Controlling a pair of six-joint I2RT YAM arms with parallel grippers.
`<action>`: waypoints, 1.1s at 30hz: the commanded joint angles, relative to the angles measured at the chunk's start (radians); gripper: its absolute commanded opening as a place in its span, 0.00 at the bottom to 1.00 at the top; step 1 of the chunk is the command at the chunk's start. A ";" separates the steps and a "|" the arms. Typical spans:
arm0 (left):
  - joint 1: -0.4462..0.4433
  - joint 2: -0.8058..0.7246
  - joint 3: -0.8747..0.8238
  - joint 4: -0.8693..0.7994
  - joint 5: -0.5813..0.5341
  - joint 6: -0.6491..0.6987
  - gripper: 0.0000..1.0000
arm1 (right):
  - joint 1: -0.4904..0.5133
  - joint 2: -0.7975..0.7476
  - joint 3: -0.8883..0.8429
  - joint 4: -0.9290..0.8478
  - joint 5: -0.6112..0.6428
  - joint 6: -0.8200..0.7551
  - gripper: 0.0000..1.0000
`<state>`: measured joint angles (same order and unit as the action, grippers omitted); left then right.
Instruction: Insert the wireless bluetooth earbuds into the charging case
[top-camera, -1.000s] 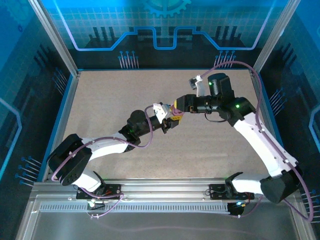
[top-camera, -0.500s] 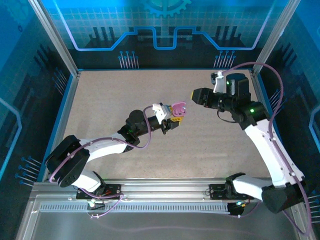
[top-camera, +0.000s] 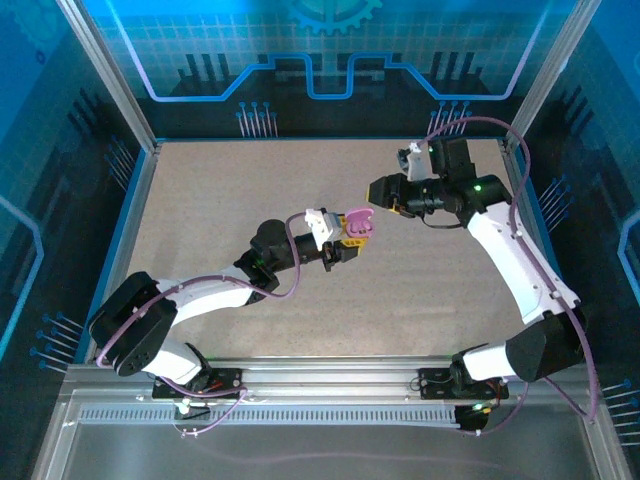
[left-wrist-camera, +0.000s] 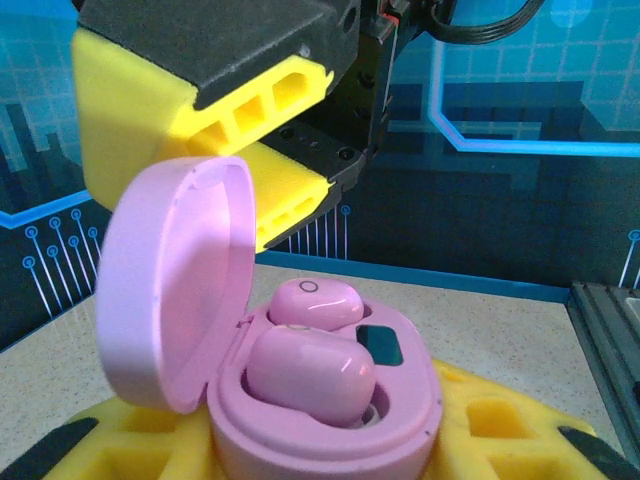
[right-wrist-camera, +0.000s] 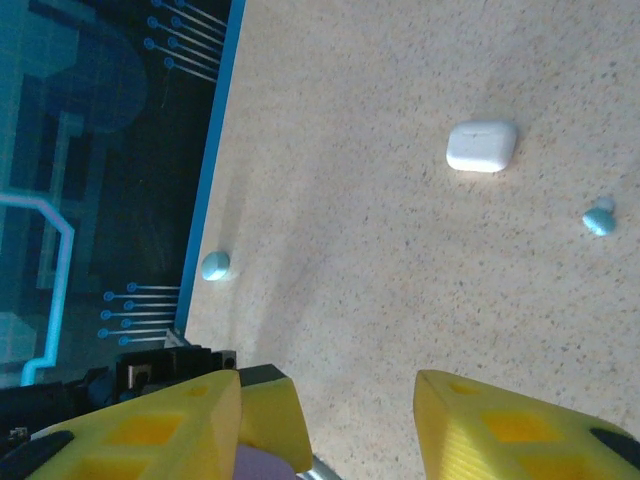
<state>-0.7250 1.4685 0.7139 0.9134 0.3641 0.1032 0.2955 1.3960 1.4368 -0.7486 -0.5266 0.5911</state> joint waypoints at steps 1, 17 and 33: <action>-0.008 -0.028 0.044 0.013 0.003 -0.013 0.33 | 0.010 0.009 0.031 -0.061 -0.077 -0.056 0.50; -0.004 -0.049 0.050 -0.007 -0.034 -0.026 0.34 | -0.003 -0.028 -0.058 -0.033 -0.209 -0.078 0.49; 0.000 -0.069 0.030 0.013 -0.070 -0.037 0.34 | -0.016 -0.043 -0.209 0.148 -0.500 0.021 0.54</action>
<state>-0.7269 1.4410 0.7326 0.8734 0.3256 0.0769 0.2821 1.3651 1.2438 -0.6197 -0.9672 0.5995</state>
